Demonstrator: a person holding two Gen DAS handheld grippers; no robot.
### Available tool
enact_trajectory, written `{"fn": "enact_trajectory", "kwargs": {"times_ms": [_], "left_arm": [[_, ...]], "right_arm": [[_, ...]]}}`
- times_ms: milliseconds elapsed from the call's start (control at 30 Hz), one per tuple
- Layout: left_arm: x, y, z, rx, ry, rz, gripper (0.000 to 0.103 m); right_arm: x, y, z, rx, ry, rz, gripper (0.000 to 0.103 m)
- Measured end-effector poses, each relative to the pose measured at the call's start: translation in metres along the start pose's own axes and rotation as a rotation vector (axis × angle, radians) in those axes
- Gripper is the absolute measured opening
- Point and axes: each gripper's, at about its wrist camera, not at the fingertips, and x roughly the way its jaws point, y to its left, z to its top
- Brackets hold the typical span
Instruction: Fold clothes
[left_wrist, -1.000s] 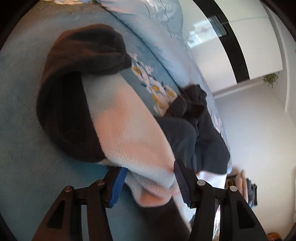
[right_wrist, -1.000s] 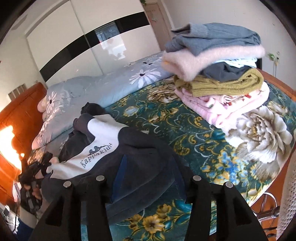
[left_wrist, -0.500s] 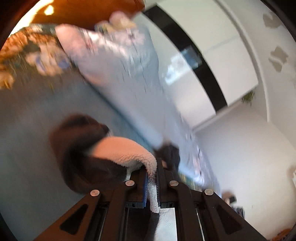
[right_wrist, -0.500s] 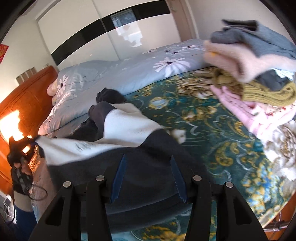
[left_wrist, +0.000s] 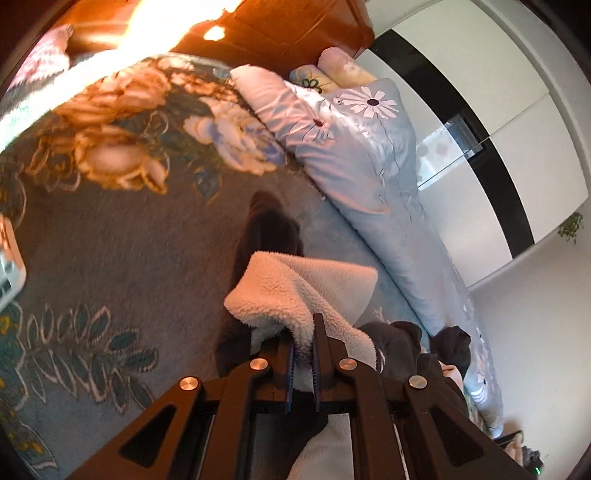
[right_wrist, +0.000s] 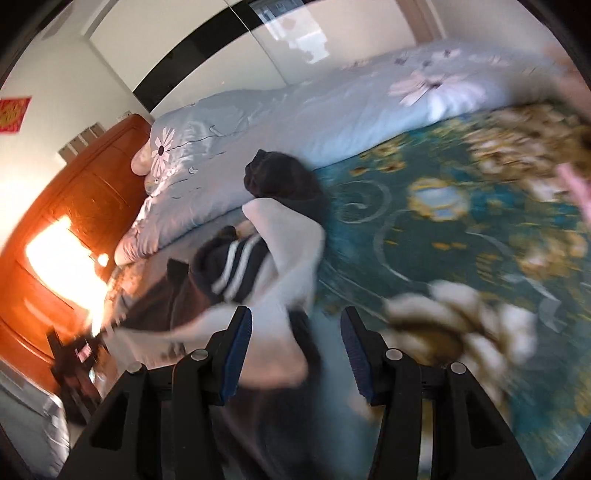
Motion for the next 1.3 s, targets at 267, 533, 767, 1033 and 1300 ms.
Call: {"fn": "enact_trajectory", "kwargs": {"times_ms": [267,533,767,1033,1300], "left_arm": [[-0.001,0.018,-0.004,-0.049,0.028,-0.041,0.01],[0.007,0.017,-0.004,-0.036,0.027,-0.038,0.011],[0.007,0.0,0.0,0.019,0.011,-0.037,0.011],[0.007,-0.067,0.019,0.143,-0.01,-0.117,0.009],[-0.03,-0.142,0.039,0.267,-0.13,-0.368,0.009]], "right_arm": [[0.101,-0.017,0.062,0.098,0.053,-0.01,0.051],[0.146,-0.049,0.09,0.309,0.075,0.079,0.051],[0.149,-0.041,0.097,0.324,0.048,0.12,0.016],[0.057,-0.053,0.116,0.317,-0.156,0.189,0.008],[-0.097,-0.075,0.125,0.22,-0.425,0.134,0.008]]}}
